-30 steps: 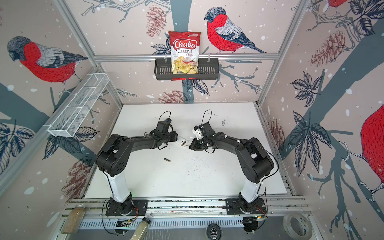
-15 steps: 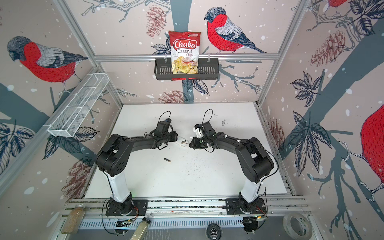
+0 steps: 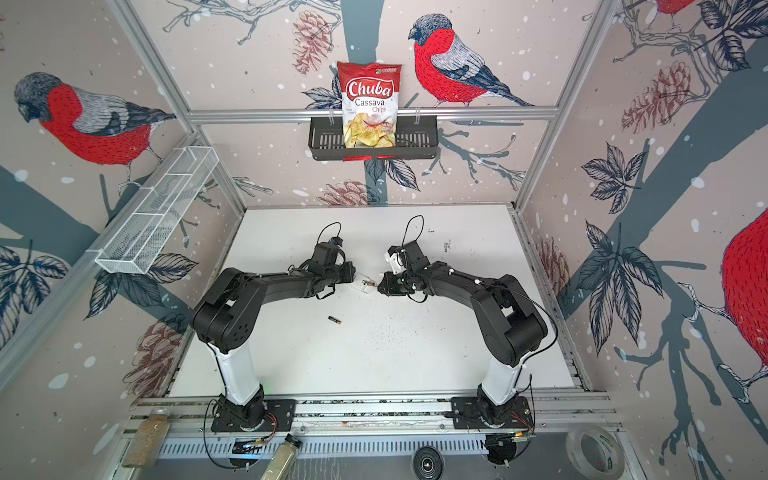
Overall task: Unload the batteries from the remote control
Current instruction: 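Pry the second battery up with the screwdriver tip while the left gripper holds the remote, then lower the screwdriver onto the table with the right gripper and open it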
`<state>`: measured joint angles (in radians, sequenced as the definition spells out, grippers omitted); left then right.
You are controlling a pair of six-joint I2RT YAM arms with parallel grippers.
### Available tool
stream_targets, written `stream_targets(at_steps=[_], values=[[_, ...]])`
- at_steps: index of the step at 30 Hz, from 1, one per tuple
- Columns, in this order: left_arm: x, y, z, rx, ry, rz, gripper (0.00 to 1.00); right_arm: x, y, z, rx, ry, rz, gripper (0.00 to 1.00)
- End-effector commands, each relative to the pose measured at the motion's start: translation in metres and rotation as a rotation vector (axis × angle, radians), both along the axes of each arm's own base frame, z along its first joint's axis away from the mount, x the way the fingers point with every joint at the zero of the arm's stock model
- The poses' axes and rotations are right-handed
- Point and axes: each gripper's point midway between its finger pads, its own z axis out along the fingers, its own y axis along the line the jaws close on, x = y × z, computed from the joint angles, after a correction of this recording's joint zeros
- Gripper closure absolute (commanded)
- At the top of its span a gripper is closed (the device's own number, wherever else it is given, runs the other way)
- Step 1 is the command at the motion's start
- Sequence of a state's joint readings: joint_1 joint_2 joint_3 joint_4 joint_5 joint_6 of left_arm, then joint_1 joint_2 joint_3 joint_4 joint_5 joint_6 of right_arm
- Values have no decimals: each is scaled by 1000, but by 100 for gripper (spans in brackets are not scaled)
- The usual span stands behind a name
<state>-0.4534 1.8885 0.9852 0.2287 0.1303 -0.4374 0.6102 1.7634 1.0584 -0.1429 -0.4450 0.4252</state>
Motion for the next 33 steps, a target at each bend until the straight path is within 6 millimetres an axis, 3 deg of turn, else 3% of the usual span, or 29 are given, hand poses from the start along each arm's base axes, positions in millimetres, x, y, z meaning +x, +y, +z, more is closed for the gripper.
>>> stream_targets(at_steps=[1, 21, 24, 28, 33], values=[[-19, 11, -21, 59, 98, 3, 86, 14, 1, 10, 17, -56, -26, 94], [-15, 11, -15, 61, 87, 4, 85, 21, -14, 24, 22, -83, -51, 94], [-4, 8, 4, 55, 48, 10, 69, 29, -25, 33, 21, -107, -87, 94], [3, 6, 24, 41, 6, 20, 40, 43, -55, 41, 2, -149, -189, 93], [1, -5, 38, 35, -31, 5, 29, 57, -107, 45, -45, -215, -365, 92]])
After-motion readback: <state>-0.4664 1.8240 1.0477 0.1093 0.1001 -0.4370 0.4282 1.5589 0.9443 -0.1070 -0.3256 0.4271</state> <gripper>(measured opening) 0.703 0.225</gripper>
